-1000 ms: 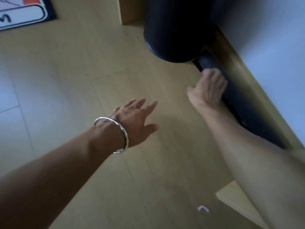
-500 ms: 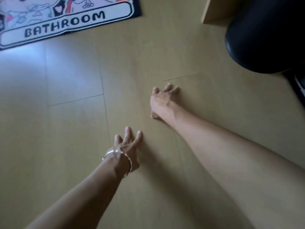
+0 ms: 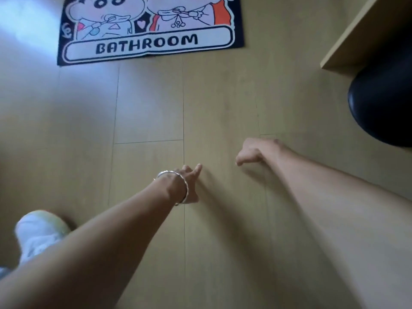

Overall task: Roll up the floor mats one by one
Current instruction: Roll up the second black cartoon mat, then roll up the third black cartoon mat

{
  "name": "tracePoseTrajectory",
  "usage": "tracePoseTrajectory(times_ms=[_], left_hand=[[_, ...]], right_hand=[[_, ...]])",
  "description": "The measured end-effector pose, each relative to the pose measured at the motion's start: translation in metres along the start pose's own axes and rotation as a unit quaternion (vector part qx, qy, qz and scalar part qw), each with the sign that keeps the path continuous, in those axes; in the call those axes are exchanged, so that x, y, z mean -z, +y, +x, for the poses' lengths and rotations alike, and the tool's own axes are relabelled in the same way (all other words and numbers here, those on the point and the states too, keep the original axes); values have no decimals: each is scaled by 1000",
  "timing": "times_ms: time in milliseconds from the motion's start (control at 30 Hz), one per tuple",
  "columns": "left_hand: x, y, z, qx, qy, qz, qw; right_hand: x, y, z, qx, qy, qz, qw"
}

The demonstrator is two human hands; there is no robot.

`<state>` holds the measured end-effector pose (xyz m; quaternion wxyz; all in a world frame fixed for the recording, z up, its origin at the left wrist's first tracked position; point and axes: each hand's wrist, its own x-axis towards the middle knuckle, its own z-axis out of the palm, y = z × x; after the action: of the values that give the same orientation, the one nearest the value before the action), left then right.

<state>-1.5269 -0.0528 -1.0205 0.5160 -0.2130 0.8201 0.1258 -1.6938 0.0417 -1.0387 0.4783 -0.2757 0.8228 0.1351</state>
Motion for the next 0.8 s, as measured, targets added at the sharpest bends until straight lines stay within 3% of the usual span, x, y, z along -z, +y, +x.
tracePoseTrajectory(times_ms=[133, 267, 400, 567, 700, 800], left_hand=[[18, -30, 14, 0, -41, 67, 997], [57, -48, 31, -39, -56, 134, 989], [125, -81, 65, -66, 14, 206, 976], [194, -114, 95, -86, 83, 378, 918], [194, -147, 130, -75, 115, 358, 923], [192, -159, 135, -113, 118, 312, 936]], right_hand=[[11, -4, 2, -2, -60, -11, 998], [-34, 0, -3, -76, -22, -55, 995], [-31, -3, -6, -82, -53, -9, 995], [12, -21, -7, -133, -86, 70, 985], [37, -58, 2, -127, -26, 126, 984], [63, -102, 8, -109, 76, 203, 970]])
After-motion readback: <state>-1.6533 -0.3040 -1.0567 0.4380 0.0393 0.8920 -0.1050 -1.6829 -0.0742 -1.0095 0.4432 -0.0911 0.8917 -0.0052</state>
